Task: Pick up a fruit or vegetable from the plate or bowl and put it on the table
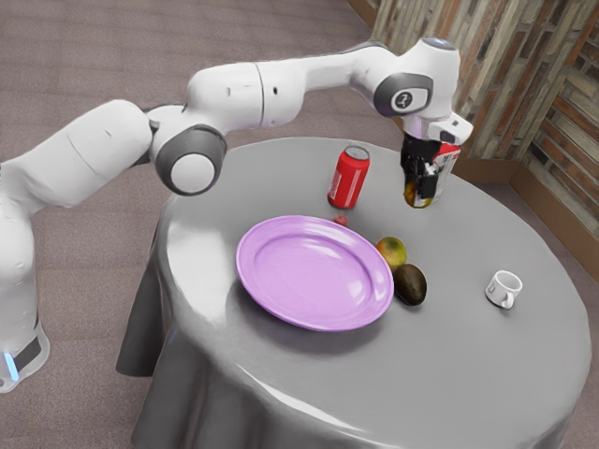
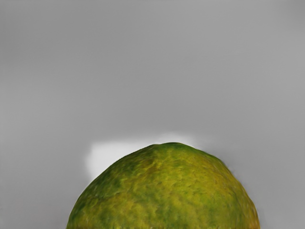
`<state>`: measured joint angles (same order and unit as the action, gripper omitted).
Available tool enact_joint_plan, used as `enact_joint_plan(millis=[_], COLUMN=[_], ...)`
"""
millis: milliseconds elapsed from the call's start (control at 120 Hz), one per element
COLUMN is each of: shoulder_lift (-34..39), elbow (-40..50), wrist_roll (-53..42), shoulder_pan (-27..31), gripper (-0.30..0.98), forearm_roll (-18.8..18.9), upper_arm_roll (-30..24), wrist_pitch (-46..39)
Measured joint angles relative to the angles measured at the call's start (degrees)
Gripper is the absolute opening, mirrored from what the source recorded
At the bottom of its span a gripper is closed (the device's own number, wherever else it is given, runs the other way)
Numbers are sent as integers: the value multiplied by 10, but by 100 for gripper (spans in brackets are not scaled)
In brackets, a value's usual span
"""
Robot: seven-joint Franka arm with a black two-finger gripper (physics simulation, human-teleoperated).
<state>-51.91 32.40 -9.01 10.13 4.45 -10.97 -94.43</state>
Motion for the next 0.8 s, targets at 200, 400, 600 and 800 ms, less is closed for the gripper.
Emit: enact_joint_plan(millis=[200,400,600,800], shoulder_lift=[-24,-38,-40,294], elbow=[-21,-20,-18,414], wrist_roll=[-23,-39,-54,-41], shoulder_pan=[3,8,16,-14], gripper=[32,36,61,67], forearm_roll=[2,0,-24,-38], upper_arm_roll=[-4,-4,-2,34], wrist_pitch=[0,0,2,3])
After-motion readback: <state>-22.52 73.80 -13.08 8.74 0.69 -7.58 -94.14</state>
